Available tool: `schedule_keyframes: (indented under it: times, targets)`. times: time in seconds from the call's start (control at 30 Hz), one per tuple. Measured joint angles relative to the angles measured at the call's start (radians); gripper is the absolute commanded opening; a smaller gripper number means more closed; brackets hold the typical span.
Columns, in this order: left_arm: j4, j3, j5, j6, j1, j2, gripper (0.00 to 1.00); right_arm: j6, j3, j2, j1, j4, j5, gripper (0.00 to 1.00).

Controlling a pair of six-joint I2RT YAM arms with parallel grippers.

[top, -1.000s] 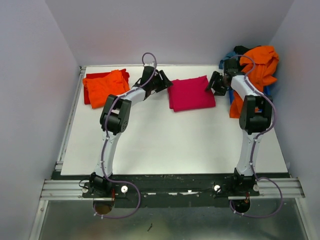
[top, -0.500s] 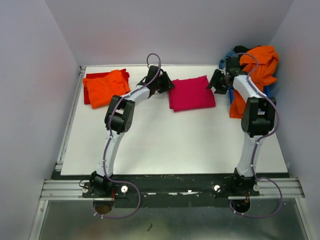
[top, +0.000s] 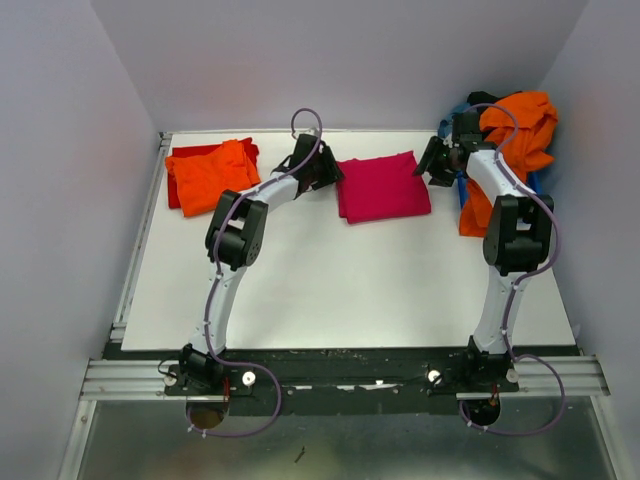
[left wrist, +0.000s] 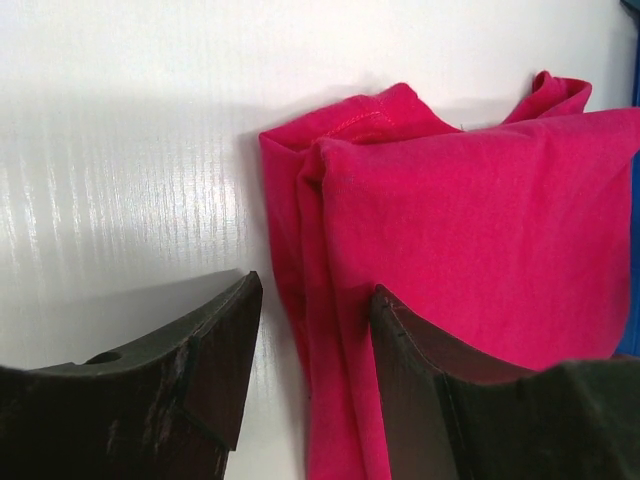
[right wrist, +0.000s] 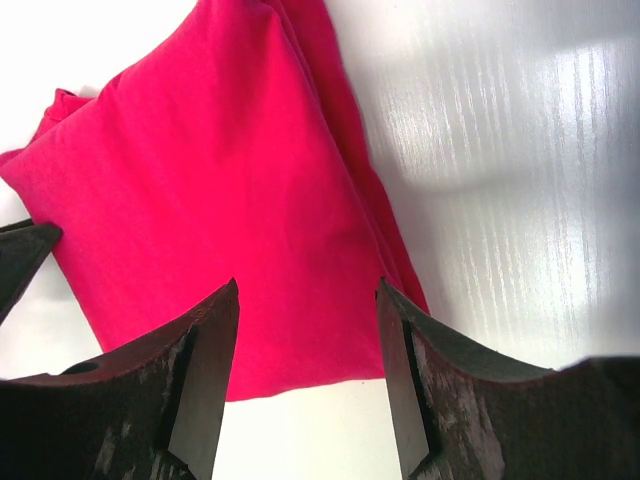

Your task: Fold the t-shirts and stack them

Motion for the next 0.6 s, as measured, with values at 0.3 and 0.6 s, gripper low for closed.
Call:
schedule_keyframes:
  times: [0.3, 0.6]
  targets:
    - [-0.038, 0.103, 0.008, -0.014, -0.002, 0.061, 0.35, 0.0, 0.0, 0.0, 0.0, 0.0, 0.0, 0.65]
    - [-0.033, 0.174, 0.056, -0.036, -0.004, 0.126, 0.0, 0.011, -0.058, -0.053, 0.0, 0.012, -0.001, 0.65]
